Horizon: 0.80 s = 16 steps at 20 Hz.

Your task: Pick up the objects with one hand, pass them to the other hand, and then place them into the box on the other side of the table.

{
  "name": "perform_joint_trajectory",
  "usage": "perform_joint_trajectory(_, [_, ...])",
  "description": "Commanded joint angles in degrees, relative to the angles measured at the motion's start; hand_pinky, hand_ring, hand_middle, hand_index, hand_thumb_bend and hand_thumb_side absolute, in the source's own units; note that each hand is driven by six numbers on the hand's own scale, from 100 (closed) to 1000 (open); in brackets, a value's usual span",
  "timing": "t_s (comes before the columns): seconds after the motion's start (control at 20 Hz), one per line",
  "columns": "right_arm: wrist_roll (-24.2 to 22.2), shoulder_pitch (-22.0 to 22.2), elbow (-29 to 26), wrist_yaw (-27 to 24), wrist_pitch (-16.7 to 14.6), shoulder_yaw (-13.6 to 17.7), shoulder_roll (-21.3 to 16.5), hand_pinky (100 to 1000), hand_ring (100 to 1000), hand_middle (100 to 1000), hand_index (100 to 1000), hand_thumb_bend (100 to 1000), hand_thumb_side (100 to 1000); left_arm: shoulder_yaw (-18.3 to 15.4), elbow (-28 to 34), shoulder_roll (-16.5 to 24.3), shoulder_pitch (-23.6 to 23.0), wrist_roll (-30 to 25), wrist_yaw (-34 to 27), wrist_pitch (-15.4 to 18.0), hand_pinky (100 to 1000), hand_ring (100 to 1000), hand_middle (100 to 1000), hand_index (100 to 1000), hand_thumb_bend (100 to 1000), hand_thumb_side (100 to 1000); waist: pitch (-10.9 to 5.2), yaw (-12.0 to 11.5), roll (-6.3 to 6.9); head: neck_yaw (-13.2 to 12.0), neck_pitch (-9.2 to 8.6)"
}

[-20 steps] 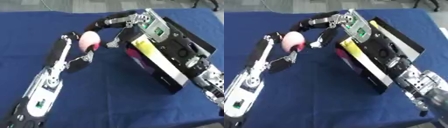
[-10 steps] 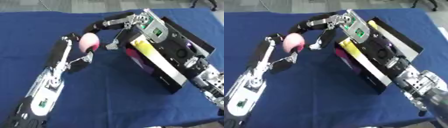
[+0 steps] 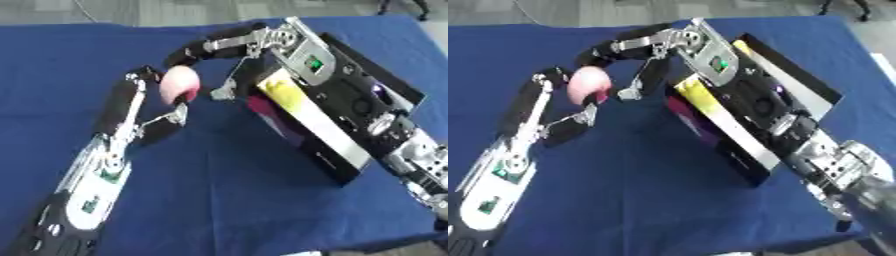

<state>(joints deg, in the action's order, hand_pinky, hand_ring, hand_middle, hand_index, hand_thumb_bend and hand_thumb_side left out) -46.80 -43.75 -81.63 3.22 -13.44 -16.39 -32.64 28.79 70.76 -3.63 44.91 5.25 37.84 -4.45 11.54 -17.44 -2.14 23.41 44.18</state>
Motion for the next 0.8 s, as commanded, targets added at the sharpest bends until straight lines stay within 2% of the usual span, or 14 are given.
perform_joint_trajectory(0.05, [1.1, -0.6, -0.9, -0.5, 1.1, 0.3, -1.0, 1000, 1000, 1000, 951, 100, 133, 0.0, 1.3, -0.6, 1.5, 0.0, -0.7, 0.8, 801, 766, 647, 613, 100, 356, -0.32, 0.0, -0.69, 0.2, -0.35])
perform_joint_trajectory(0.25, [2.1, -0.4, -0.9, -0.3, 1.8, 0.3, -1.0, 1000, 1000, 995, 925, 100, 100, 0.4, 2.3, -0.5, 1.7, -0.1, -1.4, 1.4, 801, 767, 647, 616, 100, 365, -0.33, 0.0, -0.74, 0.4, -0.25])
perform_joint_trajectory(0.8, [2.8, -0.1, -1.2, -2.1, 3.2, 0.1, -1.0, 985, 1000, 872, 813, 100, 100, 1.2, 4.1, -0.6, 1.6, -0.8, -1.7, 2.1, 804, 772, 649, 620, 100, 362, -0.43, 0.2, -0.76, 0.5, -0.06])
